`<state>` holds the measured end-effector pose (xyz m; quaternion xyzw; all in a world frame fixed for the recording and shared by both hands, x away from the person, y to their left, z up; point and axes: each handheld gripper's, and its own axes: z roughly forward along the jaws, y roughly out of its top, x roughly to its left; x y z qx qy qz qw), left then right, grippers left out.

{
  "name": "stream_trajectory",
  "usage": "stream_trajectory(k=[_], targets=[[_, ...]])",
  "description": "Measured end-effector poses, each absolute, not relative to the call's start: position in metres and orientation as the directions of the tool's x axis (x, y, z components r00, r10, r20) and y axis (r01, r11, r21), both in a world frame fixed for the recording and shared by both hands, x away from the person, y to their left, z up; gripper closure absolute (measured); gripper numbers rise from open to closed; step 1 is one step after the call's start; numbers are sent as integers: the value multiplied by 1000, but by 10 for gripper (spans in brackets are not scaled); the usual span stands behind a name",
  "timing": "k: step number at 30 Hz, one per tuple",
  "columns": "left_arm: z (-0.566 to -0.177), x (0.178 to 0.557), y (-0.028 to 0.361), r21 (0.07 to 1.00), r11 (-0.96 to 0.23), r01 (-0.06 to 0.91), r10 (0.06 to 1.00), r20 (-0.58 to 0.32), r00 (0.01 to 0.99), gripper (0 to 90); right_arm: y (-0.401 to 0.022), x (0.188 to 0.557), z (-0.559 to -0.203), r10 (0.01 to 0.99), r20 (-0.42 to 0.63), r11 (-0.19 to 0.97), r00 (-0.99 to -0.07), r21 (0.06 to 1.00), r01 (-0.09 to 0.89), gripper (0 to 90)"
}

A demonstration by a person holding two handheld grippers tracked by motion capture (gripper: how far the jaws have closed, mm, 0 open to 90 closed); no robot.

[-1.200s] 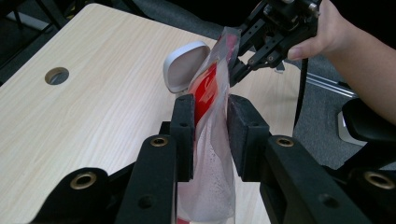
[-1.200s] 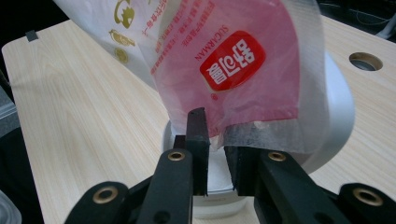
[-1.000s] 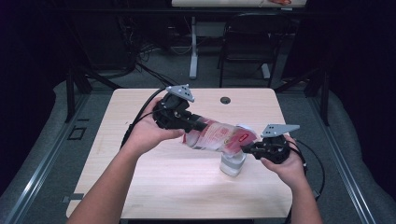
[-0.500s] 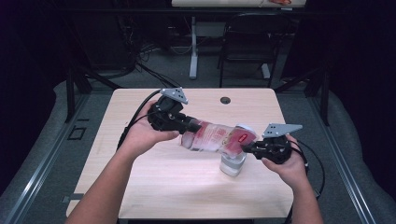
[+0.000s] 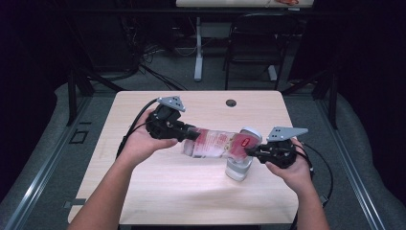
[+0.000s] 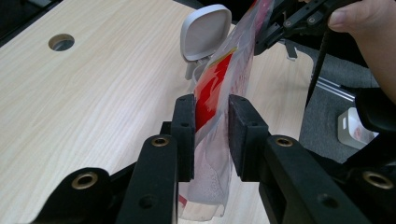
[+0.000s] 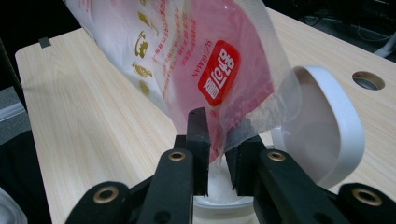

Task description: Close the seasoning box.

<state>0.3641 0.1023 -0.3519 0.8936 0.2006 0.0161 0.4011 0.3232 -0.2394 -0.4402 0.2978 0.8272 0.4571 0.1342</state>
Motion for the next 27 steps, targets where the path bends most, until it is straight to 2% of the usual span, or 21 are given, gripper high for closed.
stream_trajectory(k=[13, 18, 27], targets=[[-358, 362, 108, 734, -584, 346, 373, -136, 918, 746, -242, 327, -445, 600, 100, 354, -794, 857, 376, 789], [-363, 363, 109, 733, -578, 357, 380, -146, 914, 746, -239, 330, -451, 594, 102, 374, -798, 843, 386, 779], [-366, 363, 113, 731, -579, 361, 380, -149, 913, 746, -240, 329, -453, 576, 117, 349, -809, 860, 373, 839]])
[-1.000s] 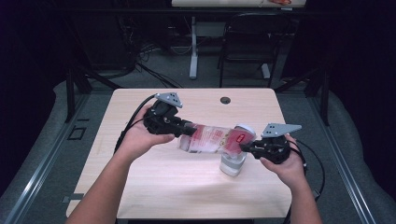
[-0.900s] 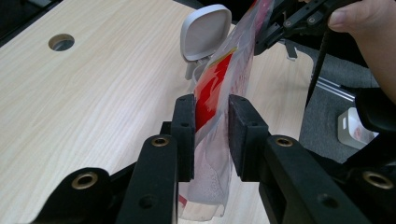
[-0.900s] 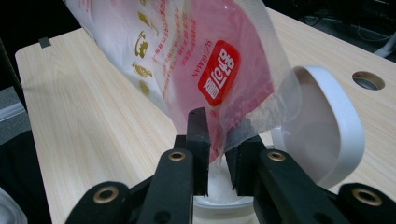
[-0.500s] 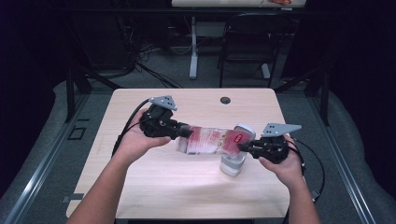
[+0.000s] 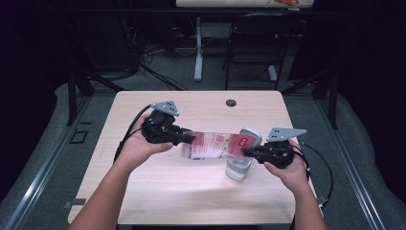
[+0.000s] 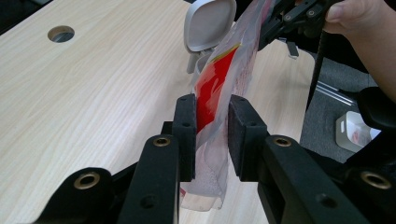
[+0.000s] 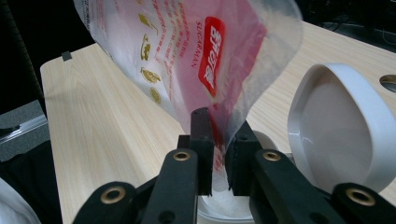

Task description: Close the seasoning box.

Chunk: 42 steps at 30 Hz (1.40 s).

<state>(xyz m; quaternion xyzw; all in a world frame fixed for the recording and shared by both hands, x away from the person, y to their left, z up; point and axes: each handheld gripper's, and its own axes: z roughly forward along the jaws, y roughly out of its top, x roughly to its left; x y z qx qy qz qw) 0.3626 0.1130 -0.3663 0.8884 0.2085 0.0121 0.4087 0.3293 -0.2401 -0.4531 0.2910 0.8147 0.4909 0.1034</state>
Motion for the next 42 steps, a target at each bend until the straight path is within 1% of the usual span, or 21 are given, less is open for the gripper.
stream_trajectory(k=[5, 15, 25, 32, 42], targets=[[-370, 363, 117, 730, -577, 367, 385, -153, 910, 745, -239, 329, -452, 576, 104, 347, -811, 867, 358, 867], [-376, 363, 122, 733, -568, 375, 386, -165, 907, 744, -237, 325, -446, 587, 71, 344, -807, 880, 327, 893], [-382, 363, 123, 729, -569, 380, 385, -173, 907, 742, -238, 324, -444, 598, 72, 325, -798, 889, 324, 899], [-393, 362, 126, 727, -565, 390, 387, -184, 904, 735, -236, 325, -444, 607, 77, 311, -791, 893, 326, 900], [-403, 361, 136, 734, -548, 402, 394, -197, 898, 726, -230, 324, -443, 592, 80, 311, -802, 895, 318, 900]])
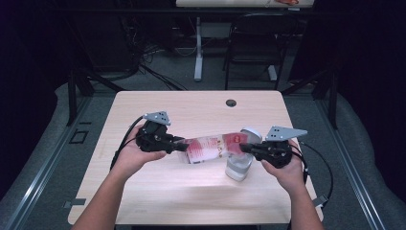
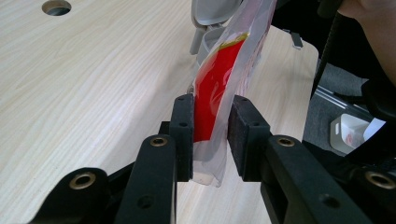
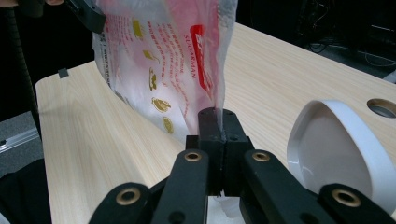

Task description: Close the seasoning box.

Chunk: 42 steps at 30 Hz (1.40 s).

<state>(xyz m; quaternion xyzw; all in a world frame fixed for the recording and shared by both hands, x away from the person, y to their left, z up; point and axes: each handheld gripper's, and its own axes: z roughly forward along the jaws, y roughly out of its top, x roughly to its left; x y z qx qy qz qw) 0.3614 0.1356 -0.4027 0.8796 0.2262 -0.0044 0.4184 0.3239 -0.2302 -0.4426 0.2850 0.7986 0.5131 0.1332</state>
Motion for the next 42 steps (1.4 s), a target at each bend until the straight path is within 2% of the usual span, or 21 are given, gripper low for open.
stream_trajectory(k=[6, 17, 42], targets=[[-408, 360, 141, 729, -549, 408, 419, -183, 890, 722, -224, 323, -438, 589, 57, 330, -806, 894, 304, 900], [-418, 361, 154, 746, -524, 410, 398, -211, 893, 721, -212, 324, -427, 584, 18, 373, -812, 882, 287, 900], [-458, 353, 186, 764, -483, 428, 418, -228, 879, 702, -167, 326, -411, 544, -78, 542, -835, 793, 279, 900]])
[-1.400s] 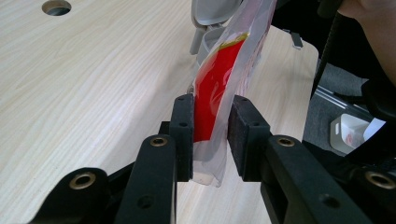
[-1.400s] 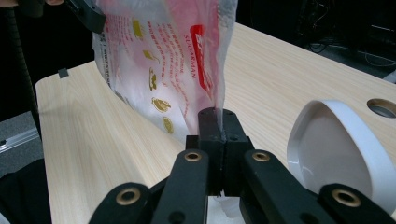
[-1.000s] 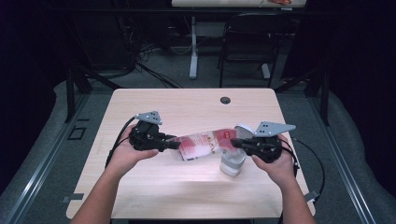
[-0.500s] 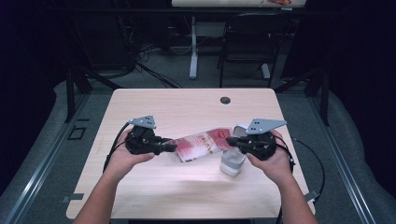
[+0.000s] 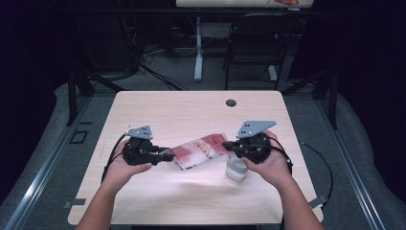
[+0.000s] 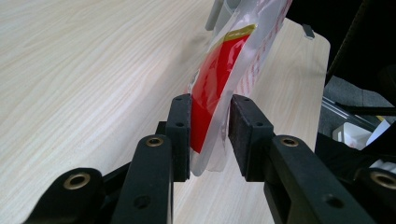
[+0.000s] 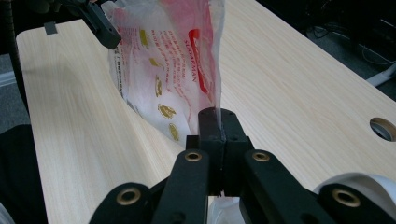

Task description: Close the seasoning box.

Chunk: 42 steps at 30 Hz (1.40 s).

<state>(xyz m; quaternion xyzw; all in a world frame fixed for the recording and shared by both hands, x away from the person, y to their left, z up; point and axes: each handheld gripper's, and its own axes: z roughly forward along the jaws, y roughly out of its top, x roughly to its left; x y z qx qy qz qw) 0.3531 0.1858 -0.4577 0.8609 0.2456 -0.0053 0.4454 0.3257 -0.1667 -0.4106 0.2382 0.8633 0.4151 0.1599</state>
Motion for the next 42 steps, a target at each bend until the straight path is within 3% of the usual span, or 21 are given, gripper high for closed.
stream_trajectory(k=[22, 31, 37, 42], targets=[[-476, 349, 197, 745, -501, 441, 449, -213, 868, 655, -134, 324, -401, 494, -149, 648, -856, 720, 249, 900], [-477, 348, 196, 738, -510, 441, 460, -199, 865, 587, -126, 323, -405, 474, -164, 676, -865, 698, 238, 900], [-478, 347, 194, 736, -514, 439, 452, -202, 869, 613, -120, 323, -410, 470, -177, 696, -865, 677, 239, 900], [-482, 348, 193, 721, -538, 436, 451, -191, 872, 701, -114, 325, -413, 464, -171, 695, -869, 679, 238, 900]])
